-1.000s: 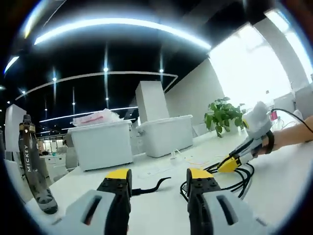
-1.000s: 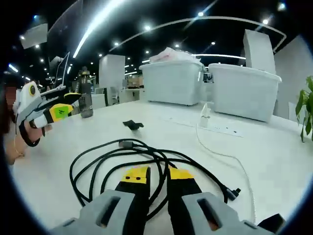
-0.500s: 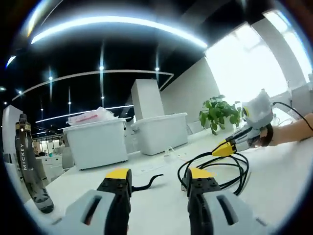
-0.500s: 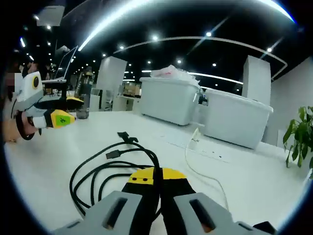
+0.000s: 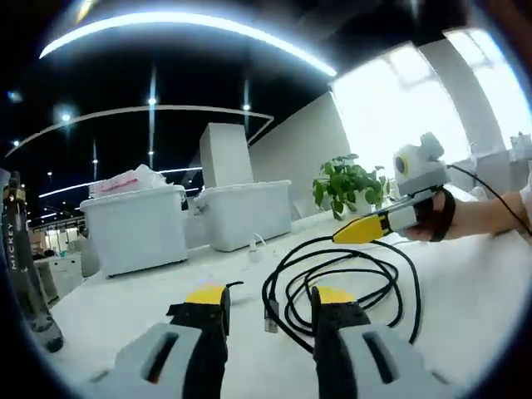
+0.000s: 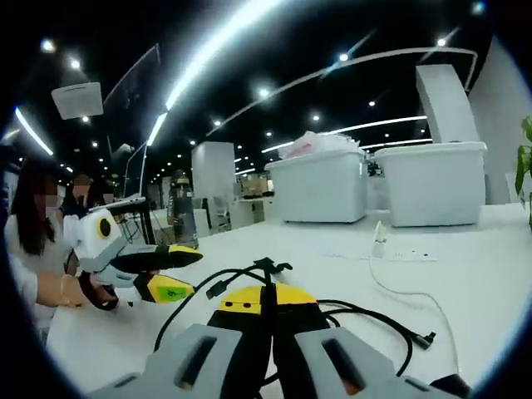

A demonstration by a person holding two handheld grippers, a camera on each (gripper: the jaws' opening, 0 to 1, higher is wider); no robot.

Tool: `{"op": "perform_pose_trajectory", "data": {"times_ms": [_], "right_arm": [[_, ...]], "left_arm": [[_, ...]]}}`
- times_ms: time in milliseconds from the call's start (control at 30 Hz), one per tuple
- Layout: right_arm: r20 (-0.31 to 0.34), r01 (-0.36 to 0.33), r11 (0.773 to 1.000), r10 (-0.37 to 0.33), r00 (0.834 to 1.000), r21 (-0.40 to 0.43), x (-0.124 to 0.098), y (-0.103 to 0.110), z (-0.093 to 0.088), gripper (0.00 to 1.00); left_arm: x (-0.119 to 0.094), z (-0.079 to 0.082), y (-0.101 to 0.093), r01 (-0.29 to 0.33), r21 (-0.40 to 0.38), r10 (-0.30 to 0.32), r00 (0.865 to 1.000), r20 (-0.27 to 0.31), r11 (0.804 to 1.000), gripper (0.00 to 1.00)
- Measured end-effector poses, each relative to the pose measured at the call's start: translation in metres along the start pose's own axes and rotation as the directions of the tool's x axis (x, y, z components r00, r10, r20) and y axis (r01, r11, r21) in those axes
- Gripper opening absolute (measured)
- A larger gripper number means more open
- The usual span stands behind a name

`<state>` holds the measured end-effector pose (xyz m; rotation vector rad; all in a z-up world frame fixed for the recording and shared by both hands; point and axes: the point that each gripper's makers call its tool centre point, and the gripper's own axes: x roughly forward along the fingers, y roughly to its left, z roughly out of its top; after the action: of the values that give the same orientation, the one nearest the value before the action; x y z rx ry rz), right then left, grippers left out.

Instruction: Coil the Type-C to USB data cable on the desktop and secure it with Velcro straps.

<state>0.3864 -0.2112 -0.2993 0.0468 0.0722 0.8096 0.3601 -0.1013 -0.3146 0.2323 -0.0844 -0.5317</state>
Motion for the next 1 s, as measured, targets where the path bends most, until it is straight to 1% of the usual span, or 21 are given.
{"op": "perform_pose_trajectory", "data": {"times_ms": [33,67,100,133,167,200,233,267,300,367,400,467,500,567,633,733,833,900,967,1000], "right_arm": [[0.027,-0.015,1.000,0.015,1.000,-0.007,-0.002,0.005,0.005,0.02],[0.055,-0.036,0.999,0.035,0.998,0.006,-0.003,0.009,0.010,0.02],[0.097,-0.082,0.995,0.076,0.992,0.050,-0.004,0.018,0.018,0.02],[0.120,-0.128,0.989,0.119,0.986,0.078,-0.005,0.026,0.022,0.02],[0.109,-0.107,0.992,0.099,0.989,0.068,-0.006,0.024,0.022,0.02],[0.110,-0.096,0.995,0.092,0.990,0.032,-0.006,0.027,0.023,0.02],[0.130,-0.103,0.994,0.099,0.987,0.031,-0.007,0.030,0.026,0.02],[0.158,-0.124,0.990,0.113,0.981,0.061,-0.008,0.034,0.031,0.02],[0.162,-0.130,0.989,0.117,0.980,0.072,-0.009,0.035,0.032,0.02],[0.187,-0.115,0.992,0.104,0.977,0.051,-0.013,0.037,0.039,0.02],[0.191,-0.104,0.994,0.096,0.977,0.028,-0.013,0.037,0.041,0.02],[0.202,-0.082,0.997,0.078,0.976,0.011,-0.015,0.036,0.045,0.02],[0.198,-0.053,0.999,0.053,0.979,-0.008,-0.015,0.033,0.045,0.02],[0.208,-0.017,0.999,0.025,0.978,-0.042,-0.016,0.028,0.046,0.01],[0.203,0.020,0.999,-0.009,0.979,-0.050,-0.017,0.021,0.046,0.01],[0.218,0.055,0.998,-0.049,0.975,-0.019,-0.019,0.008,0.048,0.01],[0.248,0.062,0.998,-0.065,0.967,0.019,-0.024,0.001,0.055,0.01],[0.287,0.056,0.998,-0.064,0.956,0.035,-0.030,0.001,0.064,0.02],[0.319,0.031,0.998,-0.047,0.946,0.055,-0.034,0.005,0.073,0.02],[0.326,0.028,0.998,-0.045,0.944,0.059,-0.036,0.005,0.076,0.02]], "left_arm": [[0.001,-0.001,0.000,-0.001,0.031,0.002,1.000,-0.004,1.000,0.40],[0.002,-0.002,-0.002,-0.003,0.027,0.003,1.000,-0.005,1.000,0.39],[0.002,-0.003,-0.001,-0.003,0.026,0.003,1.000,-0.009,1.000,0.38],[0.002,-0.003,-0.001,-0.003,0.024,0.003,1.000,-0.012,1.000,0.34],[0.001,-0.004,-0.001,-0.004,0.024,0.005,1.000,-0.017,1.000,0.28],[0.000,-0.005,-0.002,-0.002,0.029,0.003,1.000,-0.020,1.000,0.23],[0.000,-0.005,-0.003,0.001,0.030,-0.001,1.000,-0.021,1.000,0.17],[0.000,-0.004,-0.004,0.005,0.032,-0.004,1.000,-0.020,0.999,0.16],[0.000,-0.004,-0.005,0.006,0.033,-0.006,1.000,-0.020,0.999,0.16],[0.000,-0.005,-0.009,0.014,0.045,-0.013,1.000,-0.024,0.999,0.16],[0.000,-0.005,-0.010,0.019,0.047,-0.017,1.000,-0.023,0.999,0.16],[0.000,-0.003,-0.013,0.031,0.048,-0.030,0.999,-0.016,0.998,0.15],[0.000,-0.002,-0.014,0.033,0.049,-0.033,0.999,-0.014,0.998,0.15],[-0.001,-0.001,-0.014,0.029,0.055,-0.029,1.000,-0.009,0.998,0.15],[-0.001,0.000,-0.013,0.023,0.054,-0.023,1.000,-0.004,0.998,0.14],[-0.002,0.000,-0.012,0.021,0.040,-0.021,1.000,-0.003,0.999,0.14],[-0.002,-0.003,-0.011,0.024,0.001,-0.024,1.000,-0.009,1.000,0.15],[-0.001,-0.006,-0.012,0.029,-0.004,-0.029,0.999,-0.019,1.000,0.16],[-0.001,-0.007,-0.014,0.034,0.001,-0.034,0.999,-0.025,0.999,0.17],[-0.001,-0.008,-0.014,0.032,0.014,-0.032,0.999,-0.027,0.999,0.20]]}}
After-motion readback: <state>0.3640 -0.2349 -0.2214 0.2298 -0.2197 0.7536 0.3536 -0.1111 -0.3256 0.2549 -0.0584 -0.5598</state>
